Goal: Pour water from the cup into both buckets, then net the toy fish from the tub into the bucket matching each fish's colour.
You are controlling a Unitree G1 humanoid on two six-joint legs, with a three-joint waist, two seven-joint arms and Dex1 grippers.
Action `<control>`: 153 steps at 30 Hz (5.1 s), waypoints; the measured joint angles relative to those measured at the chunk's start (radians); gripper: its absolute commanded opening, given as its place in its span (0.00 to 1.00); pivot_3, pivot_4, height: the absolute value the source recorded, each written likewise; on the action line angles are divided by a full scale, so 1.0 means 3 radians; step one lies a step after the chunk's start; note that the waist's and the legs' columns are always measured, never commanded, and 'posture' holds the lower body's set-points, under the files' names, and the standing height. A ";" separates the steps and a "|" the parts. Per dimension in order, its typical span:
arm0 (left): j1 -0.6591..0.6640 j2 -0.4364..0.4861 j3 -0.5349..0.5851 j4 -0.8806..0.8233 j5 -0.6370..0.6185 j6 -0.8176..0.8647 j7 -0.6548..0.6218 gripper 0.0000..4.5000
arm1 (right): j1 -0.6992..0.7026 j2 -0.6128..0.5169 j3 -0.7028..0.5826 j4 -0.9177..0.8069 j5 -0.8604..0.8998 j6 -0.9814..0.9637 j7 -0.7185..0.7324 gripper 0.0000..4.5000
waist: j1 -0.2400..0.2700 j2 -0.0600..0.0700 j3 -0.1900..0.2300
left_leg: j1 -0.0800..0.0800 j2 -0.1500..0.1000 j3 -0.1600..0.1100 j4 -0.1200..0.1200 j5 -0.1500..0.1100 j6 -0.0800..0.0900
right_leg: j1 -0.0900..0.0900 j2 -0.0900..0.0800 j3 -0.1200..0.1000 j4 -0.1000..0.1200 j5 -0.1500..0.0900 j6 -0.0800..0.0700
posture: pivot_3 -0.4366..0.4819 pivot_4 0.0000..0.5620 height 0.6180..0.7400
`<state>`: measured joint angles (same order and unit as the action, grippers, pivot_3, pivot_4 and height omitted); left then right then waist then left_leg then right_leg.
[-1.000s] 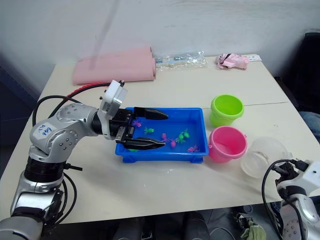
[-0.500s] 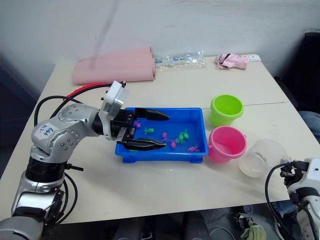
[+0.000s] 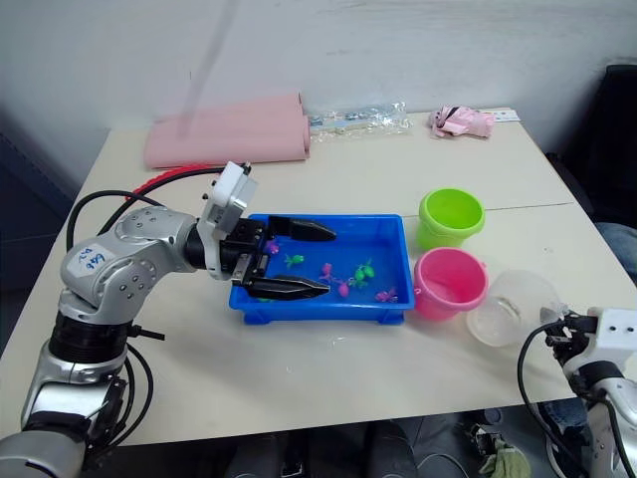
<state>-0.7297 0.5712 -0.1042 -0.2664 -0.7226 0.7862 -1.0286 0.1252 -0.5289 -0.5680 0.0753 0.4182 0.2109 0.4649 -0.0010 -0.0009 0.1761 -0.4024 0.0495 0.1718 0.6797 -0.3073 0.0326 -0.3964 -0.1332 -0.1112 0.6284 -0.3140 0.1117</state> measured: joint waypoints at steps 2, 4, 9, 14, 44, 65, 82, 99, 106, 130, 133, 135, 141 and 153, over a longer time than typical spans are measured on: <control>-0.0005 0.0006 0.0000 0.0000 0.0000 0.0006 0.0000 1.00 | -0.0031 0.0000 0.0000 -0.0014 0.0048 -0.0068 0.0061 0.04 | -0.0002 0.0000 0.0000 | 0.0001 0.0000 0.0000 0.0001 0.0000 0.0000 | 0.0002 0.0000 0.0000 0.0000 0.0000 0.0000 | 0.48 0.27 0.98; -0.0013 0.0006 0.0000 -0.0003 0.0000 0.0007 0.0000 1.00 | -0.0043 0.0000 0.0000 -0.0026 0.0048 -0.0089 0.0077 0.04 | 0.0001 0.0000 0.0000 | 0.0002 0.0000 0.0000 0.0002 0.0000 0.0000 | 0.0003 0.0000 0.0000 0.0001 0.0000 0.0000 | 0.48 0.27 0.98; -0.0014 0.0027 0.0001 -0.0004 0.0000 0.0008 0.0000 1.00 | 0.0032 0.0035 -0.0009 -0.0104 0.0094 -0.0104 0.0076 0.04 | 0.0002 0.0000 0.0000 | 0.0002 0.0001 -0.0001 0.0002 0.0000 0.0000 | 0.0004 0.0000 0.0000 0.0001 0.0000 0.0000 | 0.48 0.27 0.98; -0.0015 0.0027 0.0000 -0.0002 0.0001 0.0005 -0.0005 1.00 | 0.0186 0.0154 -0.0061 -0.0314 0.0204 -0.0094 0.0003 0.04 | 0.0005 0.0000 0.0000 | 0.0003 0.0001 -0.0001 0.0002 0.0000 0.0000 | 0.0004 0.0000 0.0000 0.0001 0.0000 0.0000 | 0.48 0.27 0.98; -0.0007 -0.0242 -0.0062 0.0282 0.0264 -0.0249 0.0002 1.00 | -0.0233 -0.0692 0.0058 -0.1231 -0.0616 0.0400 -0.0686 0.04 | 0.0002 0.0000 0.0000 | 0.0002 0.0000 0.0002 0.0002 0.0000 0.0000 | 0.0001 0.0001 0.0001 0.0002 0.0000 0.0001 | 0.48 0.27 0.98; 0.0013 -0.0361 -0.0107 0.0527 0.0525 -0.0513 0.0015 1.00 | -0.0651 -0.1194 0.0880 -0.0916 -0.2041 -0.0526 -0.0645 0.04 | 0.0005 0.0000 0.0000 | -0.0002 0.0000 0.0003 0.0003 0.0000 0.0000 | -0.0002 0.0000 0.0000 0.0000 0.0001 0.0003 | 0.48 0.27 0.98; 0.0012 -0.0403 -0.0106 0.0548 0.0559 -0.0552 -0.0003 1.00 | -0.0787 -0.0856 0.0845 -0.0697 -0.1950 -0.0598 -0.0473 0.04 | 0.0008 -0.0002 0.0001 | -0.0002 0.0000 0.0003 0.0006 0.0000 0.0000 | 0.0000 0.0001 -0.0001 0.0001 0.0000 0.0004 | 0.48 0.27 0.98; -0.0137 -0.0639 0.0045 0.0807 0.0589 -0.0612 0.0198 1.00 | -0.1641 -0.0868 0.0573 -0.0423 -0.1252 0.0494 -0.0379 0.04 | -0.0002 -0.0001 0.0001 | -0.0002 0.0000 0.0002 0.0005 0.0001 0.0002 | -0.0001 -0.0001 -0.0001 0.0004 0.0000 0.0004 | 0.48 0.27 0.98; -0.0193 -0.0726 0.0051 0.0880 0.0709 -0.0618 0.0410 1.00 | -0.2144 -0.0931 0.0939 0.0192 -0.1578 0.0416 -0.0602 0.04 | -0.0010 -0.0001 0.0001 | -0.0002 -0.0001 0.0004 0.0003 0.0001 0.0002 | -0.0002 0.0000 -0.0001 0.0014 0.0001 0.0004 | 0.48 0.27 0.98; -0.0241 -0.0875 0.0020 0.0918 0.0854 -0.0647 0.0613 1.00 | -0.2977 -0.1494 0.2692 0.1509 -0.3863 -0.1517 -0.1637 0.04 | -0.0043 -0.0001 0.0001 | -0.0007 0.0005 0.0008 0.0000 0.0002 0.0000 | -0.0010 0.0000 0.0002 0.0014 0.0001 0.0005 | 0.48 0.27 0.98; -0.0235 -0.0876 0.0020 0.0916 0.0854 -0.0645 0.0613 1.00 | -0.3009 -0.1507 0.2738 0.1531 -0.3964 -0.1586 -0.1681 0.04 | -0.0046 -0.0001 0.0001 | -0.0007 0.0005 0.0008 -0.0001 0.0002 0.0000 | -0.0010 0.0000 0.0002 0.0014 0.0001 0.0005 | 0.48 0.27 0.98; -0.0230 -0.0881 0.0019 0.0916 0.0852 -0.0643 0.0613 1.00 | -0.3048 -0.1566 0.2812 0.1531 -0.4091 -0.1664 -0.1727 0.04 | -0.0048 -0.0001 0.0001 | -0.0007 0.0006 0.0008 -0.0001 0.0002 0.0000 | -0.0010 0.0000 0.0002 0.0014 0.0001 0.0005 | 0.48 0.27 0.98; -0.0230 -0.0920 0.0019 0.0916 0.0852 -0.0642 0.0612 1.00 | -0.3147 -0.1589 0.2826 0.1529 -0.4290 -0.1807 -0.1844 0.04 | -0.0066 -0.0001 0.0001 | -0.0008 0.0007 0.0008 -0.0001 0.0002 0.0000 | -0.0010 0.0000 0.0001 0.0013 0.0001 0.0005 | 0.48 0.27 0.98; -0.0229 -0.0914 0.0019 0.0915 0.0854 -0.0644 0.0565 1.00 | -0.2856 -0.1213 0.2061 0.1501 -0.3131 -0.1468 -0.1376 0.04 | -0.0068 -0.0001 0.0002 | -0.0008 0.0005 0.0003 -0.0003 0.0002 0.0000 | -0.0003 0.0001 -0.0005 0.0007 0.0001 0.0005 | 0.48 0.27 0.98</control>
<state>-0.7984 0.2971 -0.0984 0.0083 -0.4665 0.5931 -0.8592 -0.7317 -0.8929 0.0503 0.5258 -0.5211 -0.2297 0.0520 -0.0215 -0.0012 0.1766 -0.4048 0.0509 0.1725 0.6789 -0.3068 0.0327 -0.3974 -0.1329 -0.1127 0.6306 -0.3137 0.1133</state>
